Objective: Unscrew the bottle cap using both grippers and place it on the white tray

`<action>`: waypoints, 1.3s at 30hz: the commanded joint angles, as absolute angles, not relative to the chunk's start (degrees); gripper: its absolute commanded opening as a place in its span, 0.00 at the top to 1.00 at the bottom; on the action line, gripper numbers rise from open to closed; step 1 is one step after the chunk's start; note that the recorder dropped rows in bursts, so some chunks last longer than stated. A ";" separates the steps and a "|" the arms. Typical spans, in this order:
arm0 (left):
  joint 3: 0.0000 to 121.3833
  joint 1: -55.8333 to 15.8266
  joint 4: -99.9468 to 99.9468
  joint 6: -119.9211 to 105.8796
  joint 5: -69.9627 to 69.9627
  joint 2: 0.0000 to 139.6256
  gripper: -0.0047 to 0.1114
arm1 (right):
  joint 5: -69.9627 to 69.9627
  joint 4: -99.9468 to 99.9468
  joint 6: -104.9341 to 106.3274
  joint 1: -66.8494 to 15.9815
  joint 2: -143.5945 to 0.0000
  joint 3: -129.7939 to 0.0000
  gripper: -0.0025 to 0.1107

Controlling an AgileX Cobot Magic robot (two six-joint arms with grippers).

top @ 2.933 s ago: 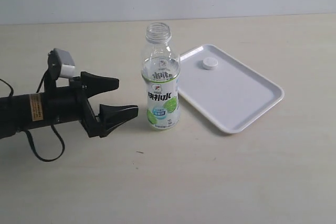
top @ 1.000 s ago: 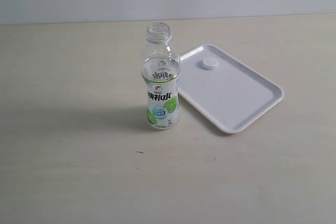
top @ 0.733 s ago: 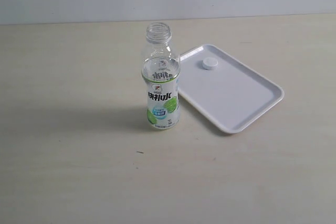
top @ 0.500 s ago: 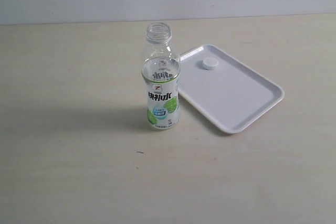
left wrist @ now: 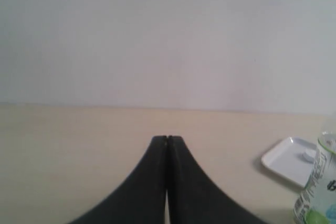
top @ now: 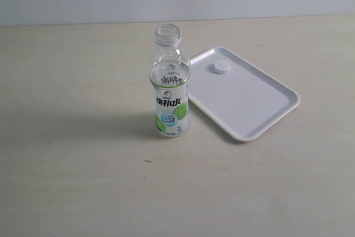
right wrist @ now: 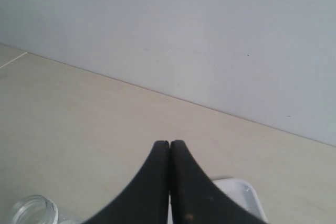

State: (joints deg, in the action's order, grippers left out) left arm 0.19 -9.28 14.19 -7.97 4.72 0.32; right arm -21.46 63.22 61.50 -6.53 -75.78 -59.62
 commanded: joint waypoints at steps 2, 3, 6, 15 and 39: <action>0.00 -9.15 14.59 -7.29 10.06 0.00 0.96 | -21.26 63.00 61.33 -6.20 -75.31 -59.29 0.98; 0.00 -9.15 14.59 -7.29 10.22 0.00 0.96 | -21.26 63.00 61.33 -6.20 -75.31 -59.29 0.98; 0.00 -9.15 15.14 -7.01 11.27 0.00 0.96 | -21.26 63.00 61.33 -6.20 -75.31 -59.29 0.98; 0.00 -9.15 30.24 -6.37 21.30 0.00 0.96 | -21.26 63.00 61.33 -6.20 -75.31 -59.29 0.98; 0.00 -9.15 13.42 -15.42 20.90 0.00 0.96 | -21.26 63.00 61.33 -6.20 -75.31 -59.29 0.98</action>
